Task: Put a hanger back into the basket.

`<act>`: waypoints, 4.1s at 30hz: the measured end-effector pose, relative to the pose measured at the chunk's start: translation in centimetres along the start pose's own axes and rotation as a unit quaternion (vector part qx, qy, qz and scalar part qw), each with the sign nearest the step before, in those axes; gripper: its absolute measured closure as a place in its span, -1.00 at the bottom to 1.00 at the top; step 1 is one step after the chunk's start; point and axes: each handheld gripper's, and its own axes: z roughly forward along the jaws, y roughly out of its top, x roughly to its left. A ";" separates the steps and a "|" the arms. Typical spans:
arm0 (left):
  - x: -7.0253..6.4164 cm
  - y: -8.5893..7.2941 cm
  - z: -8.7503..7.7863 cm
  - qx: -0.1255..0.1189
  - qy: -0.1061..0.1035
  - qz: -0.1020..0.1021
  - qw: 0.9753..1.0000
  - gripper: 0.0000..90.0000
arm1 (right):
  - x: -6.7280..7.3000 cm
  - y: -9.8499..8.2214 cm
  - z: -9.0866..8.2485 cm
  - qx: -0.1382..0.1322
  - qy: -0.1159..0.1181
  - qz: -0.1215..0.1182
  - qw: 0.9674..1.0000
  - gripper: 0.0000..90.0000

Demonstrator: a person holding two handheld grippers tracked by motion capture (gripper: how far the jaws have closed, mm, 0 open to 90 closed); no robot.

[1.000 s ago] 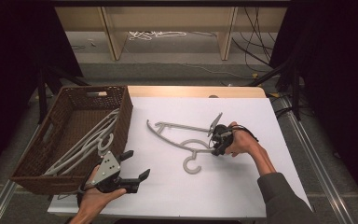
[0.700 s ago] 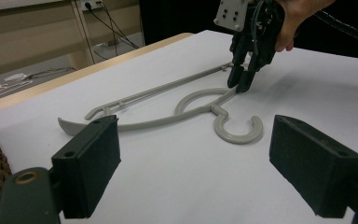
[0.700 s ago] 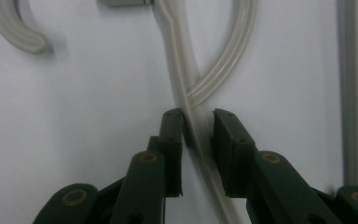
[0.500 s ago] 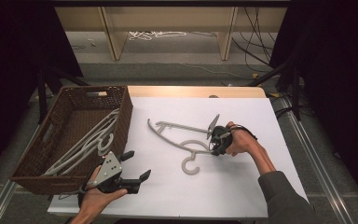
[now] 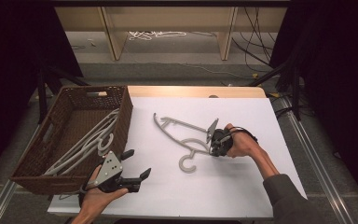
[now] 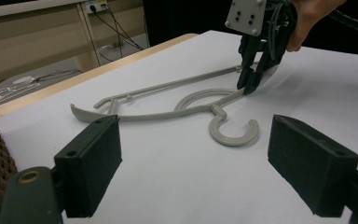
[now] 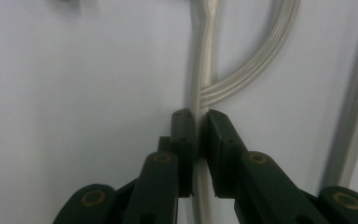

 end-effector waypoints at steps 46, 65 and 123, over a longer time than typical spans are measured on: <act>-2.9 1.2 13.6 0.201 -0.076 0.212 0.953 0.02 | 5.5 0.7 -5.2 -0.038 0.033 -0.092 0.995 0.83; -3.1 3.8 12.0 0.217 -0.111 0.302 0.922 0.55 | 5.0 0.4 -6.4 -0.086 0.047 -0.092 0.991 0.81; 6.5 16.0 2.4 0.132 -0.065 0.023 0.989 0.76 | 10.0 -3.5 -10.3 -0.340 -0.133 0.171 0.915 -0.35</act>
